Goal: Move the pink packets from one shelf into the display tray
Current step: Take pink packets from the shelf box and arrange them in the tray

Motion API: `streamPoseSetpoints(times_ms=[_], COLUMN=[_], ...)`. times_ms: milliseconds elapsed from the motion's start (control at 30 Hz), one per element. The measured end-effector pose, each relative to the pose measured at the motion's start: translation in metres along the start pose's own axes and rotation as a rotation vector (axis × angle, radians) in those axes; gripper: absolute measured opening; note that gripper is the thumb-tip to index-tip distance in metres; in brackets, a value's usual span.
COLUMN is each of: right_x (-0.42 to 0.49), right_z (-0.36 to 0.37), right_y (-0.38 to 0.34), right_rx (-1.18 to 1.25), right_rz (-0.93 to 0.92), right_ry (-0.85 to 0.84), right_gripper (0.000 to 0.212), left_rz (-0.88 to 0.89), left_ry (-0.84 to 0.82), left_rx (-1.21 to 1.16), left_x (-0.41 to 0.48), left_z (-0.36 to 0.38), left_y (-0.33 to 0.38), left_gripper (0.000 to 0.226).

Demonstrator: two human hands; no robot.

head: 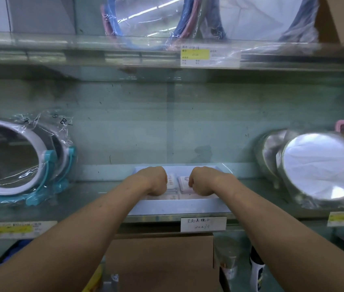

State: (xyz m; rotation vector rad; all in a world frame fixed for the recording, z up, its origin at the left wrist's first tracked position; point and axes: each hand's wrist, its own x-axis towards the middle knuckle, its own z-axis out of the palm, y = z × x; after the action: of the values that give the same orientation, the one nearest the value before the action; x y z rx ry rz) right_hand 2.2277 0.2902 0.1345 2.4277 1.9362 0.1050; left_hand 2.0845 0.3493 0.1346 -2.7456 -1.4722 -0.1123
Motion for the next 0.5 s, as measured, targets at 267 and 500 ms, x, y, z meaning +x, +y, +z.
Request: streamPoseSetpoints(times_ms=[267,500], right_x=[-0.021,-0.039], right_z=[-0.016,-0.037], right_y=[0.001,-0.027], right_rx=[0.094,0.271], right_rz=[-0.033,-0.187], right_ry=[-0.085,0.130], right_gripper=[0.039,0.040], left_rz=[-0.033,-0.151], left_ry=[-0.092,0.139], left_rx=[0.021,-0.071], left_x=[-0.015,-0.047], left_z=[-0.017,-0.041], left_y=[0.011,-0.011], left_gripper=[0.042,0.015])
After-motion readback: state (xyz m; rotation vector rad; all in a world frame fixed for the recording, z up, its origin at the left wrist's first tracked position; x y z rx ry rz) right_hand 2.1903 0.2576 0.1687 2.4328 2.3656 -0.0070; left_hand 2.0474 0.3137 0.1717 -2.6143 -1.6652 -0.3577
